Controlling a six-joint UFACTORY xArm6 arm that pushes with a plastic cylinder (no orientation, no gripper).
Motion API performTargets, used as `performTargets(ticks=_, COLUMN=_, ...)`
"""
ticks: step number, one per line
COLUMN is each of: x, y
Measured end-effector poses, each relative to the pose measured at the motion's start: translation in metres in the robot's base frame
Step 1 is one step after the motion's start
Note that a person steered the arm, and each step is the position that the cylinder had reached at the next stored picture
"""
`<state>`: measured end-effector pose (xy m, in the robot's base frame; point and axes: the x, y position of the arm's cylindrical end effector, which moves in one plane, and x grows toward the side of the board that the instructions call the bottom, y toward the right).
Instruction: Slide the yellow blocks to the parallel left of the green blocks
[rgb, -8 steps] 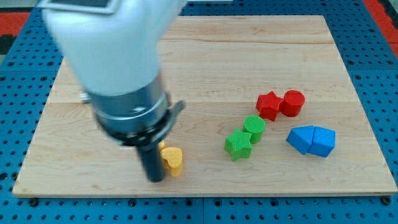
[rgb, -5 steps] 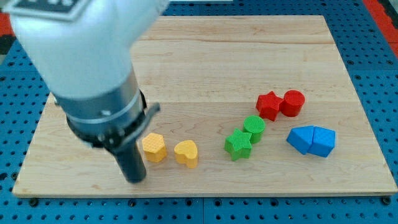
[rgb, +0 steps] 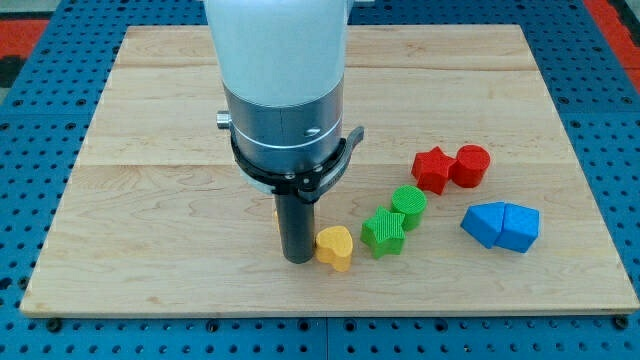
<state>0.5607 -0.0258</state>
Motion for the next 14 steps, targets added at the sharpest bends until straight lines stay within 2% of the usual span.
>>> performTargets(ticks=2, x=0.058, y=0.014)
performTargets(ticks=5, x=0.057, y=0.017)
performTargets(ticks=6, x=0.056, y=0.027)
performTargets(ticks=7, x=0.037, y=0.06)
performTargets(ticks=8, x=0.029, y=0.058)
performTargets(ticks=9, x=0.013, y=0.032)
performTargets(ticks=14, x=0.02, y=0.08)
